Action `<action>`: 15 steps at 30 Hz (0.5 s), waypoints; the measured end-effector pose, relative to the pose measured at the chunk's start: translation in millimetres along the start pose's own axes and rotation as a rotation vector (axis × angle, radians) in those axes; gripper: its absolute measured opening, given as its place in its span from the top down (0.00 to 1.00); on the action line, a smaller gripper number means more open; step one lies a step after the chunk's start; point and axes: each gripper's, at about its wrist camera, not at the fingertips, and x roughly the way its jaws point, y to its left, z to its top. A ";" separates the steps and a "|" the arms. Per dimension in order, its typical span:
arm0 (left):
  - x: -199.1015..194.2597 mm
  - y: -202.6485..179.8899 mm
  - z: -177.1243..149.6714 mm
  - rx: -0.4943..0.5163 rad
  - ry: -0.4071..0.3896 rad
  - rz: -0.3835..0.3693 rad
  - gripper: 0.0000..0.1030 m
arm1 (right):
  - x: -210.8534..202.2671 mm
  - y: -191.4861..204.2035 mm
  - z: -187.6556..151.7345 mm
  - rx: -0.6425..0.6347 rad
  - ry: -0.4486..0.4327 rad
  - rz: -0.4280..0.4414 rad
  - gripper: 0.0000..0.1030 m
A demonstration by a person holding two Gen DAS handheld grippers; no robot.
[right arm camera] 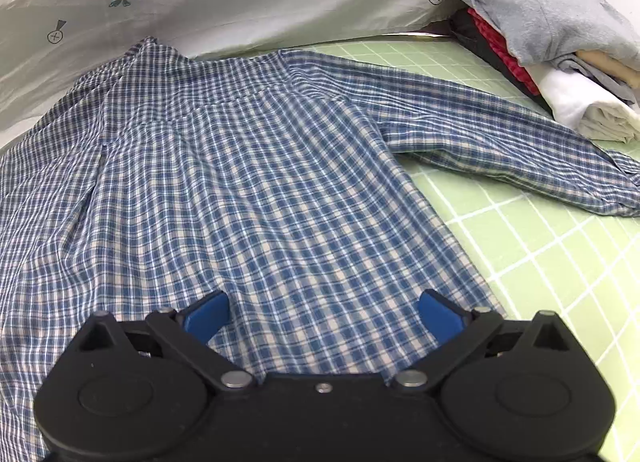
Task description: Fold clothes
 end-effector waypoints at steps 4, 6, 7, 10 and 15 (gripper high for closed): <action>5.1 21.4 -3.0 -0.051 0.002 0.025 0.00 | 1.3 0.3 1.4 -0.009 0.003 0.001 0.00; 8.8 27.3 -5.8 -0.056 0.002 0.036 0.00 | 2.2 2.3 2.5 -0.010 0.007 -0.003 0.00; 11.3 29.5 -7.1 -0.061 0.005 0.048 0.00 | 2.7 3.5 3.4 -0.009 0.010 -0.004 0.00; 19.1 36.6 -11.3 -0.087 0.016 0.081 0.00 | 6.3 8.4 8.1 -0.019 0.027 0.003 0.00; 27.8 52.9 -14.8 -0.138 0.013 0.069 0.00 | 8.5 13.7 12.0 -0.017 0.046 0.002 0.00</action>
